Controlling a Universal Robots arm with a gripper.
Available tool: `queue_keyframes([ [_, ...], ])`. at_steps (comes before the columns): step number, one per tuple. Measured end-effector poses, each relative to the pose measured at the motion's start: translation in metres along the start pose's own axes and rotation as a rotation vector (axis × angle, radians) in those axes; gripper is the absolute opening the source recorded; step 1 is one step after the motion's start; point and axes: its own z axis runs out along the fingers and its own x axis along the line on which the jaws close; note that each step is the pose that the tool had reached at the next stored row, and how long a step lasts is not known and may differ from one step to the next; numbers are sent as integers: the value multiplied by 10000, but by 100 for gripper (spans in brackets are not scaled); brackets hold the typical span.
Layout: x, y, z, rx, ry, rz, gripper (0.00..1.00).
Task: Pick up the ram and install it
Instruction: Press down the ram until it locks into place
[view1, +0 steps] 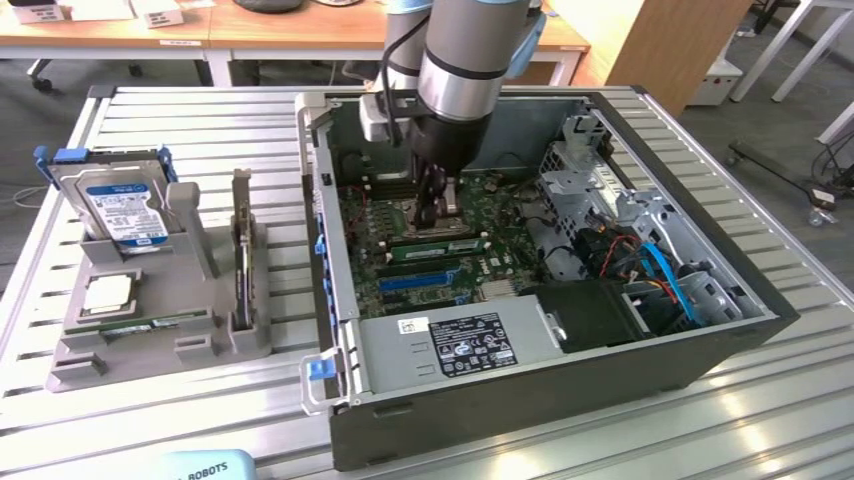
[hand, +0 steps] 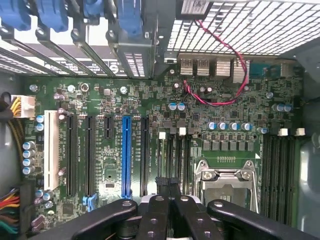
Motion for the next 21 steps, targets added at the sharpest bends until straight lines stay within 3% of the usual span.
queue_keyframes([
  [9, 0, -21, -12, -2, 2, -1, 10],
  [21, 0, -304, -21, 0, 1, -1, 10],
])
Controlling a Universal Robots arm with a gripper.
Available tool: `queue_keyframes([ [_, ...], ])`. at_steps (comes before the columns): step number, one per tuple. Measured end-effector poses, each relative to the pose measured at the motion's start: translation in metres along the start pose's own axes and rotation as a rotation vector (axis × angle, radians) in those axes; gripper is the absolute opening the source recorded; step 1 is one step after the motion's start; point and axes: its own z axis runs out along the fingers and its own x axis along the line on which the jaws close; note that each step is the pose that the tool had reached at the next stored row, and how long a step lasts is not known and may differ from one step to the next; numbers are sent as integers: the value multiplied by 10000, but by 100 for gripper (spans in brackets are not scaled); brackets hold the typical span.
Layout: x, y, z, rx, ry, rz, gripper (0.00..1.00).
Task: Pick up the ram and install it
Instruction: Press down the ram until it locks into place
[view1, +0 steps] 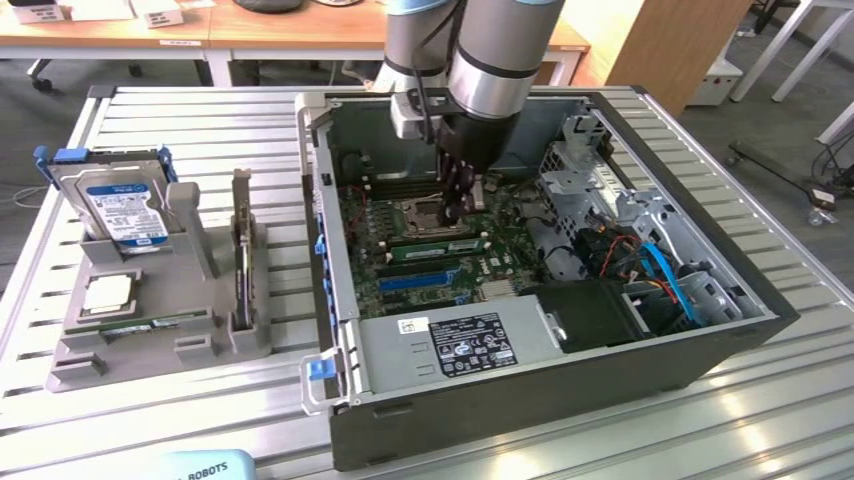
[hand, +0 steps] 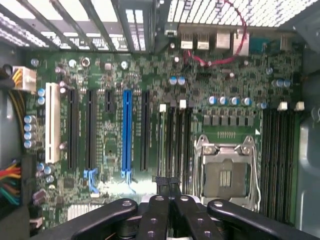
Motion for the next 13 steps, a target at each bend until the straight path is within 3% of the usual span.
queue_keyframes([
  [5, 0, -72, -2, 0, 0, 0, 10],
  [13, 0, -73, -2, 1, -1, 0, 10],
])
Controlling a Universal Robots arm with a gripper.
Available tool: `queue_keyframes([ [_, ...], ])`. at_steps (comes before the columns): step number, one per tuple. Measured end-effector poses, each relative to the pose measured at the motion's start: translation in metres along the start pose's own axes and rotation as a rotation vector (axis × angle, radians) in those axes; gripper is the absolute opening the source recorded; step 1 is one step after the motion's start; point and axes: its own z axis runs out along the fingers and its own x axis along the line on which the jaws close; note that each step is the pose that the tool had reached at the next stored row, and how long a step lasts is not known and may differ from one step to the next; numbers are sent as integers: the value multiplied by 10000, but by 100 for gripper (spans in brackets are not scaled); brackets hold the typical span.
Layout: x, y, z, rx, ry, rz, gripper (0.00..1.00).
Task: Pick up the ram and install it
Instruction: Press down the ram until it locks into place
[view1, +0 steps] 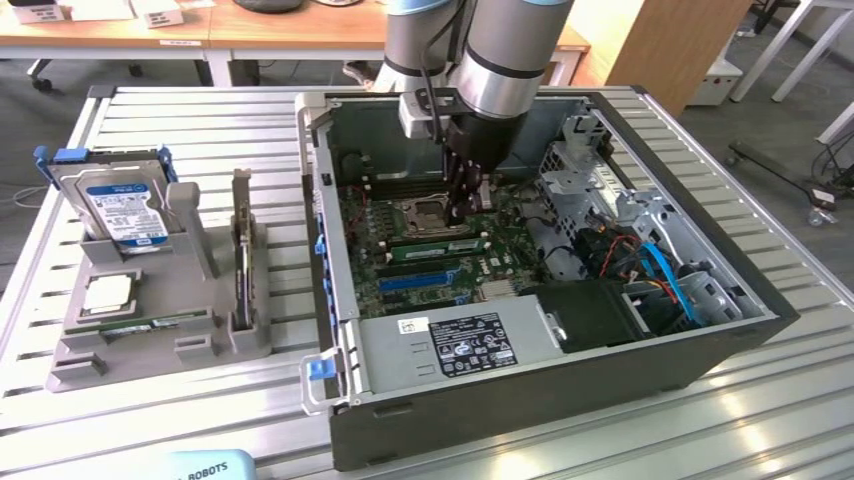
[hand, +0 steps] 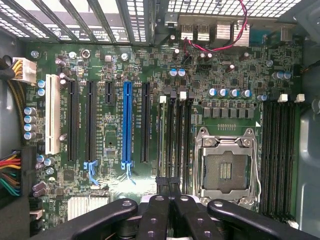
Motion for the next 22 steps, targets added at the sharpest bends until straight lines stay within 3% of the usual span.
queue_keyframes([
  [8, 0, 0, 1, 3, -4, 100, 10],
  [22, 0, 0, 6, 37, -37, 1066, 10],
])
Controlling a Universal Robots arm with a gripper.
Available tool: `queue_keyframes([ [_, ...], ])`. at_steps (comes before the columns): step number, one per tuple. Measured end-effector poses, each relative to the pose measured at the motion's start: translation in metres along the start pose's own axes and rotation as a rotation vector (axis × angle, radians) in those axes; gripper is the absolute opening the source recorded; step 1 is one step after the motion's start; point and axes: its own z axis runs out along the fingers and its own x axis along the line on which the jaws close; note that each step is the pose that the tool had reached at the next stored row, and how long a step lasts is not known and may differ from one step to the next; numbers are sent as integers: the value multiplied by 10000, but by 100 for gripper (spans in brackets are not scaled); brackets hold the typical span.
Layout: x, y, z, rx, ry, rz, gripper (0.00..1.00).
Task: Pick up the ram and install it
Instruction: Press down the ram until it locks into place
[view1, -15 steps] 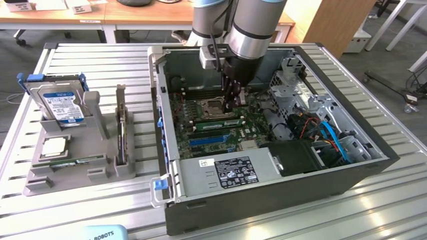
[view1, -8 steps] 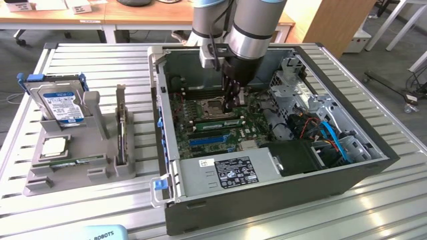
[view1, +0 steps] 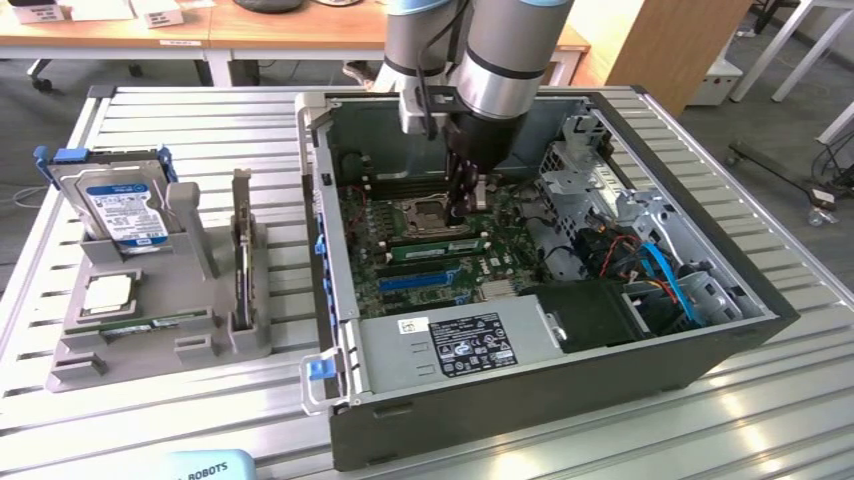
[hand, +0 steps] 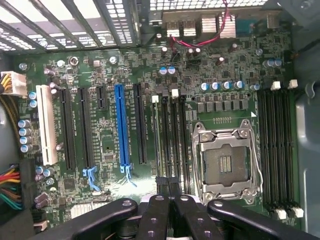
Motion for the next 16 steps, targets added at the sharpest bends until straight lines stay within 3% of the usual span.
queue_keyframes([
  [16, 0, 2, 7, 47, -47, 1331, 10],
])
